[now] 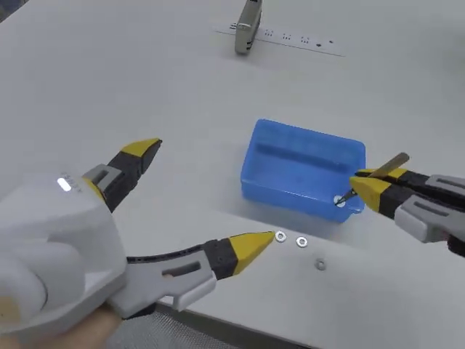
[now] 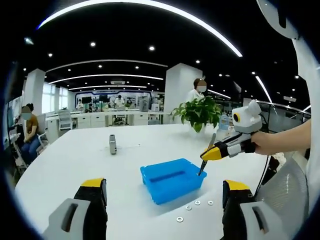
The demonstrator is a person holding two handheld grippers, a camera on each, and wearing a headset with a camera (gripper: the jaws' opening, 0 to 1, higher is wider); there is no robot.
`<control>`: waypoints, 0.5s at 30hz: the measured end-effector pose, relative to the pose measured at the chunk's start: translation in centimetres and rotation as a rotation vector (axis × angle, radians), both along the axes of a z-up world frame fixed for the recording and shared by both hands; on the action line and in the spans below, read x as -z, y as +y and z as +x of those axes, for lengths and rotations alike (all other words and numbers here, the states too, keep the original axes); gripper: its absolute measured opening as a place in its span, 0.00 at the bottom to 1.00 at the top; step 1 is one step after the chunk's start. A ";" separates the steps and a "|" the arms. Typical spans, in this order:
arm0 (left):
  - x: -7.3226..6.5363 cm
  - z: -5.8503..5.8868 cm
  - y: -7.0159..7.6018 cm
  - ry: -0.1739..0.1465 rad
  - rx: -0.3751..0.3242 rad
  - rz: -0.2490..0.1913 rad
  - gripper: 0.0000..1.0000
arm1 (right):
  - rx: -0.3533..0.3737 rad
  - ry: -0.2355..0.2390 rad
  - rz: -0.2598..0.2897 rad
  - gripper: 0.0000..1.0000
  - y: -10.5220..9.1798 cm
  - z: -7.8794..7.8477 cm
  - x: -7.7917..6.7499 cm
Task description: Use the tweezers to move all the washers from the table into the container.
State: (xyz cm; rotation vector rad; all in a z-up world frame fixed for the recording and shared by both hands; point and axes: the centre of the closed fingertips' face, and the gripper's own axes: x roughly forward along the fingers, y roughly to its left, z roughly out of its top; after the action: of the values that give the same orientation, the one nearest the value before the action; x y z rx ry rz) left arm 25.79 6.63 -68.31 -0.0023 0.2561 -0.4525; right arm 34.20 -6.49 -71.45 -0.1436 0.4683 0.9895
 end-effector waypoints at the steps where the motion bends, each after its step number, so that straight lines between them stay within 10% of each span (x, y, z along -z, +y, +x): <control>1: -0.1 -0.1 -0.2 0.000 0.014 -0.012 0.99 | 0.017 0.001 0.007 0.02 -0.1 0.5 0.0; 15: -0.1 0.0 0.4 0.016 0.001 -0.069 0.95 | 0.036 0.042 -0.041 0.02 0.5 3.6 4.3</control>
State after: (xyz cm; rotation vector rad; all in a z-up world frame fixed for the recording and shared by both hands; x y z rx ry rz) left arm 25.76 6.99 -68.23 -0.0729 0.2566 -0.4625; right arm 37.80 -6.01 -75.74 -0.1511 0.5281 0.9495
